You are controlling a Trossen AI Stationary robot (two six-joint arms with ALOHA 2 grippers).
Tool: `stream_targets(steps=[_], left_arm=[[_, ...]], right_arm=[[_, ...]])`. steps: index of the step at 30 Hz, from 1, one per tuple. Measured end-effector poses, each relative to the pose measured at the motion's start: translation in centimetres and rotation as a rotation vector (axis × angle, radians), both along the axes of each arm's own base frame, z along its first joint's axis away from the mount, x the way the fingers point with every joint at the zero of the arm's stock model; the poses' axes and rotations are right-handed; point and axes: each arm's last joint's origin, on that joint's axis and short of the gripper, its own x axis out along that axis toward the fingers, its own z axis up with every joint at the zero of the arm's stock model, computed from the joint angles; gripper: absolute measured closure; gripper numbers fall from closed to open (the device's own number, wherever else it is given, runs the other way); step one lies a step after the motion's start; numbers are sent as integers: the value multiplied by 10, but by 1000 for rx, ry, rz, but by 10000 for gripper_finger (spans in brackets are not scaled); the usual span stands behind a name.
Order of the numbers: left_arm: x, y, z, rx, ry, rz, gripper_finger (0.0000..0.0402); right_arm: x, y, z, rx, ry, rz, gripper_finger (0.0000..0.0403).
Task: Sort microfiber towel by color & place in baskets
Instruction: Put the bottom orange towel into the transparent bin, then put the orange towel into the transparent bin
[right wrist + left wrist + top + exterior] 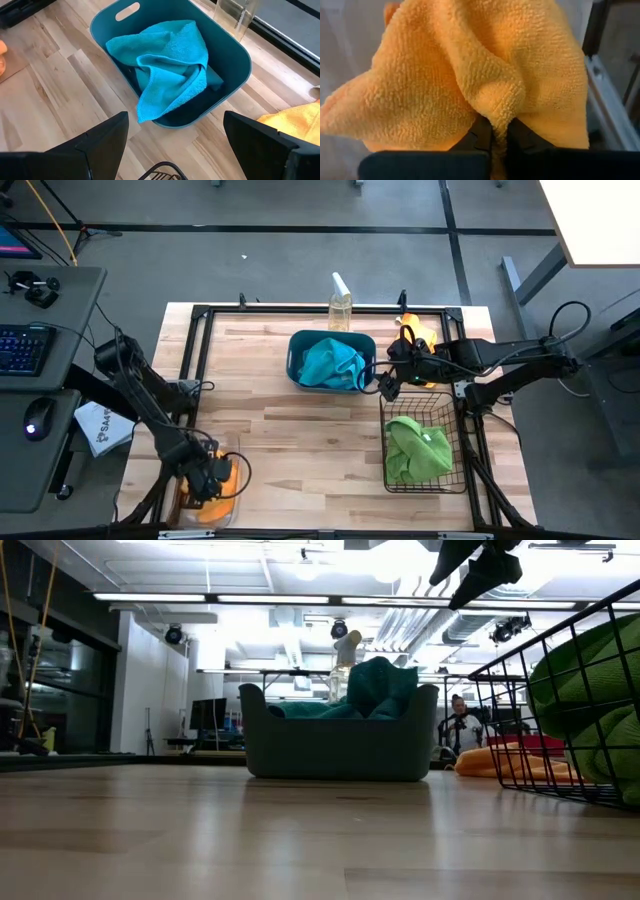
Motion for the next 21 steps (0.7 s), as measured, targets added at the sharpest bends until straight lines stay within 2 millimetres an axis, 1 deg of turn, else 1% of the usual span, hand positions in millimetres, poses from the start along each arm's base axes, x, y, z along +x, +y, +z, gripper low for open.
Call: stream_targets(steps=[3,6,10,13,16,18,21], left_arm=[[1,1,-7,5,-24,55,380],[2,6,-10,40,-36,78,353],[5,12,-11,43,9,104,300],[9,18,-7,-13,66,124,254],[10,25,7,-107,141,121,211],[10,31,24,-174,158,85,187],[5,43,51,-237,154,51,163]], right_arm=[[0,0,0,-11,-1,-7,80],[0,0,0,-15,-1,-10,80],[-1,-1,0,-16,7,-10,80],[-1,-1,-1,-17,14,-10,80],[-1,-1,-1,-16,13,-9,80],[-1,-1,-1,-13,14,-8,80],[-1,0,-1,-8,14,-4,80]])
